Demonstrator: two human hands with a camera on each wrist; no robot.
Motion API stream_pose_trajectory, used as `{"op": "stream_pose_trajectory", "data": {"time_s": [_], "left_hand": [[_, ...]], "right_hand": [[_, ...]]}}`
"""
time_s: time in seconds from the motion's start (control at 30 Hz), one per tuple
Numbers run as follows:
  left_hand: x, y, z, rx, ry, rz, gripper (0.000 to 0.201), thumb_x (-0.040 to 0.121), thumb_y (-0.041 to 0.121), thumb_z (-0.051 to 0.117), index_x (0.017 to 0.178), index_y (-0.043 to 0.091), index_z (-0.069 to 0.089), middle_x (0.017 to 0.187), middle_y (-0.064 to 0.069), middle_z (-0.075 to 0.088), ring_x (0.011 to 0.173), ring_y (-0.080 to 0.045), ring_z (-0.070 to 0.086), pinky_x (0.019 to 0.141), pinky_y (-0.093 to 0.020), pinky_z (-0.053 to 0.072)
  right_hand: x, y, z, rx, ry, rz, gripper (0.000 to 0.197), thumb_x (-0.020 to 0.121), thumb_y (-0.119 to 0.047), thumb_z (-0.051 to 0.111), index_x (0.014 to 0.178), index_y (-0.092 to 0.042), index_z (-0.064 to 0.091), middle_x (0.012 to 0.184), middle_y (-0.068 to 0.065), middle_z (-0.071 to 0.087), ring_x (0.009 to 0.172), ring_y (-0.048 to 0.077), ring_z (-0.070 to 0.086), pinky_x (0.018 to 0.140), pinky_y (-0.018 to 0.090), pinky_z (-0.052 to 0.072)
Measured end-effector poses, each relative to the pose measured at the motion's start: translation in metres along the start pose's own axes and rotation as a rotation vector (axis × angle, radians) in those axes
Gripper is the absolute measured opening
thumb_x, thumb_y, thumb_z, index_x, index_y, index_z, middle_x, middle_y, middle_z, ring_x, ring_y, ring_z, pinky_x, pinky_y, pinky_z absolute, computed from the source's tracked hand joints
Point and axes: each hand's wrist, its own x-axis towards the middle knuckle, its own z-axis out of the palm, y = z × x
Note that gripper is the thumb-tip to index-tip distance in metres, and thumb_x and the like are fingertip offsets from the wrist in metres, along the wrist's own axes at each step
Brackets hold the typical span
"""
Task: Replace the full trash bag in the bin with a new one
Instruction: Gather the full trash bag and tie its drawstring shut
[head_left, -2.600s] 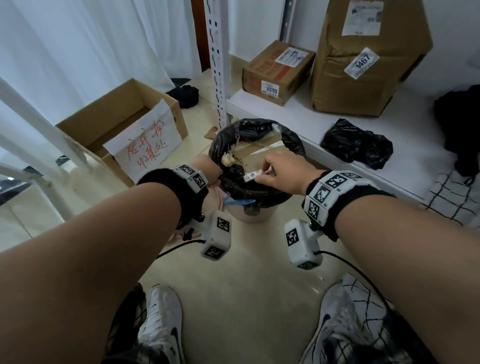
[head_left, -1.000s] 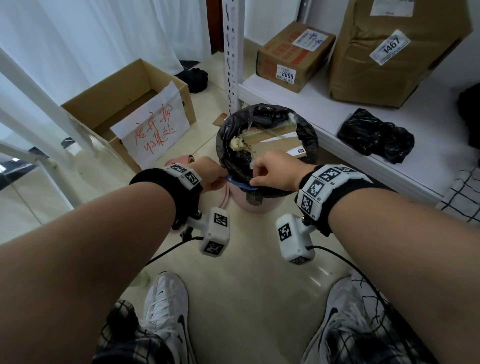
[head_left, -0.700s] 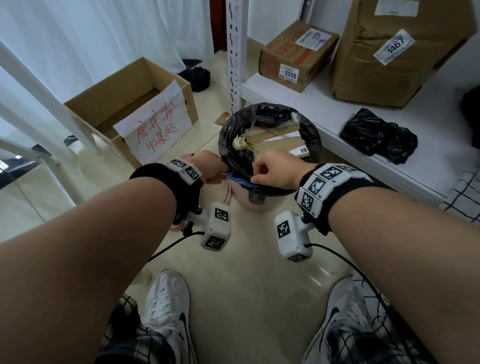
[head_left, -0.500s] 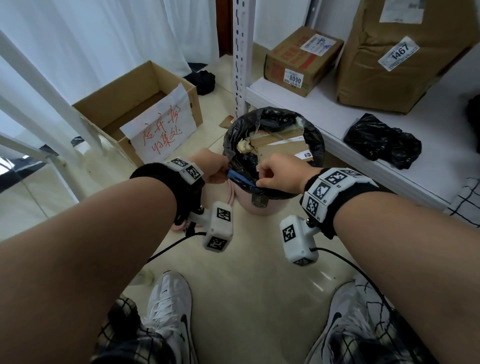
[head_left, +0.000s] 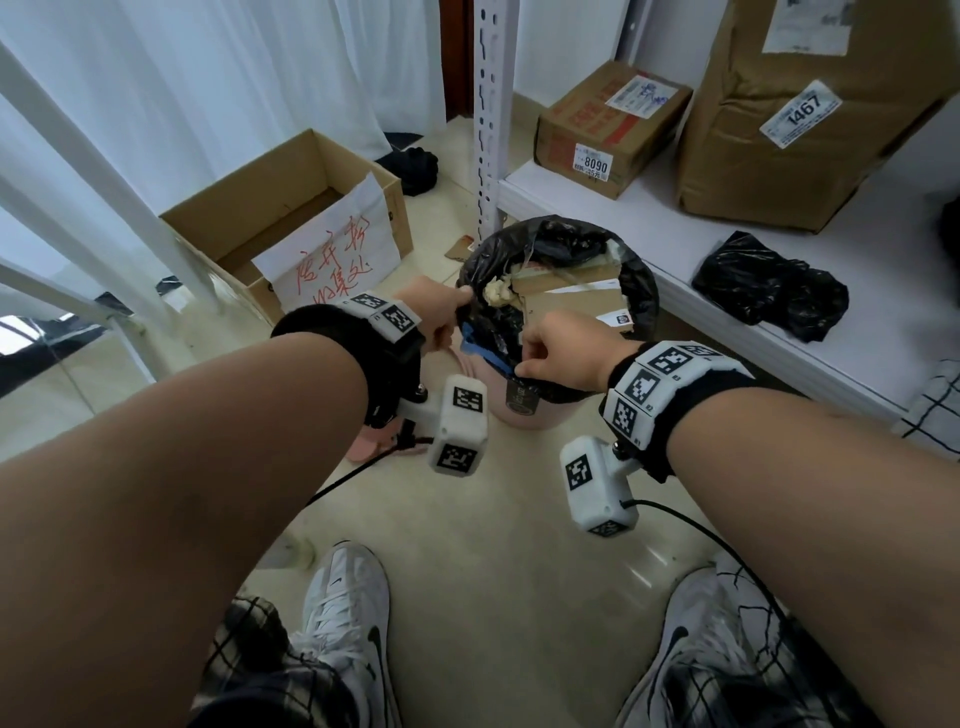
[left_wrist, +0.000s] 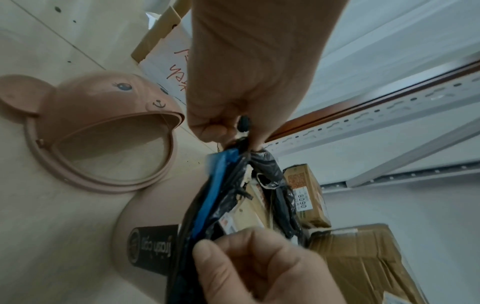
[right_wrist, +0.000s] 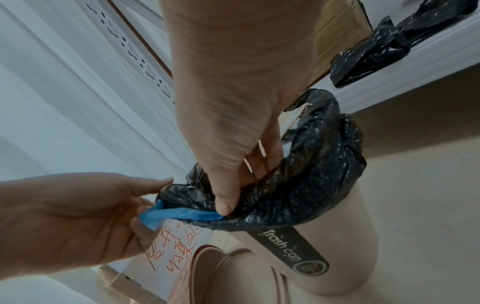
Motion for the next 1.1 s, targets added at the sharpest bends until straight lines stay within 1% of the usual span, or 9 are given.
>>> {"op": "stream_pose_trajectory", "data": {"time_s": [0.13, 0.23, 0.47, 0.57, 0.63, 0.7, 0.8, 0.9, 1.1], "left_hand": [[0.011, -0.010, -0.008, 0.182, -0.028, -0.067, 0.037, 0.094, 0.025, 0.057, 0.062, 0.008, 0.047, 0.046, -0.003, 0.046, 0.042, -0.016, 0.036, 0.048, -0.023, 0.028], [0.005, -0.010, -0.007, 0.157, -0.025, -0.038, 0.032, 0.093, 0.019, 0.058, 0.065, 0.008, 0.047, 0.057, -0.005, 0.045, 0.046, -0.015, 0.036, 0.048, -0.024, 0.027], [0.008, -0.002, 0.001, 0.291, 0.130, 0.327, 0.034, 0.092, 0.025, 0.054, 0.061, 0.019, 0.041, 0.073, -0.007, 0.050, 0.069, -0.023, 0.048, 0.070, -0.035, 0.043], [0.006, -0.002, 0.006, 0.344, 0.156, 0.497, 0.032, 0.094, 0.022, 0.052, 0.065, 0.021, 0.037, 0.065, -0.001, 0.041, 0.059, -0.015, 0.037, 0.060, -0.029, 0.033], [0.004, 0.000, 0.007, 0.352, 0.110, 0.534, 0.021, 0.094, 0.021, 0.052, 0.075, 0.018, 0.044, 0.073, -0.006, 0.051, 0.066, -0.017, 0.047, 0.065, -0.033, 0.042], [0.001, 0.003, 0.006, 0.311, 0.051, 0.477, 0.020, 0.095, 0.019, 0.051, 0.075, 0.017, 0.045, 0.079, -0.011, 0.055, 0.072, -0.022, 0.057, 0.072, -0.037, 0.052], [-0.008, 0.006, 0.009, 0.232, -0.047, 0.312, 0.023, 0.095, 0.016, 0.051, 0.073, 0.012, 0.048, 0.072, -0.009, 0.053, 0.058, -0.017, 0.057, 0.056, -0.021, 0.050], [-0.011, 0.008, 0.011, 0.256, -0.088, 0.207, 0.013, 0.090, 0.015, 0.062, 0.082, 0.008, 0.056, 0.085, -0.010, 0.059, 0.069, -0.016, 0.059, 0.061, -0.020, 0.051], [-0.008, -0.003, 0.002, 0.330, -0.173, 0.017, 0.017, 0.090, 0.009, 0.062, 0.076, 0.003, 0.055, 0.061, -0.008, 0.062, 0.047, -0.011, 0.059, 0.063, -0.023, 0.053]], "right_hand": [[-0.007, -0.002, -0.003, -0.052, 0.008, -0.028, 0.015, 0.090, -0.024, 0.060, 0.097, -0.014, 0.069, 0.095, 0.003, 0.067, 0.086, 0.021, 0.059, 0.074, 0.030, 0.047], [-0.012, 0.003, -0.003, -0.044, 0.001, -0.036, 0.018, 0.090, -0.022, 0.060, 0.103, -0.013, 0.068, 0.098, 0.002, 0.065, 0.089, 0.019, 0.057, 0.076, 0.028, 0.046], [-0.013, 0.011, -0.002, -0.012, -0.032, 0.019, 0.021, 0.090, -0.025, 0.062, 0.107, -0.016, 0.071, 0.104, 0.004, 0.070, 0.099, 0.023, 0.061, 0.084, 0.031, 0.049], [-0.012, 0.012, -0.002, -0.015, -0.044, 0.027, 0.020, 0.089, -0.027, 0.063, 0.102, -0.016, 0.073, 0.100, 0.005, 0.070, 0.095, 0.024, 0.062, 0.082, 0.033, 0.050], [-0.011, 0.011, -0.001, -0.030, -0.063, 0.022, 0.020, 0.089, -0.027, 0.062, 0.098, -0.013, 0.073, 0.097, 0.007, 0.071, 0.093, 0.026, 0.062, 0.079, 0.033, 0.049], [-0.010, 0.007, 0.001, -0.068, -0.077, 0.022, 0.021, 0.091, -0.027, 0.060, 0.097, -0.012, 0.073, 0.093, 0.007, 0.069, 0.087, 0.026, 0.060, 0.073, 0.032, 0.047], [-0.006, -0.003, 0.006, -0.144, -0.039, 0.035, 0.022, 0.093, -0.027, 0.056, 0.096, -0.011, 0.071, 0.087, 0.007, 0.064, 0.079, 0.025, 0.054, 0.064, 0.028, 0.039], [-0.002, -0.007, 0.006, -0.192, 0.023, 0.059, 0.024, 0.094, -0.028, 0.053, 0.101, -0.011, 0.069, 0.088, 0.008, 0.062, 0.080, 0.027, 0.054, 0.065, 0.030, 0.037], [-0.009, 0.007, 0.002, -0.111, 0.098, 0.036, 0.023, 0.090, -0.038, 0.057, 0.095, -0.019, 0.070, 0.093, 0.003, 0.069, 0.089, 0.025, 0.063, 0.071, 0.029, 0.042]]}}
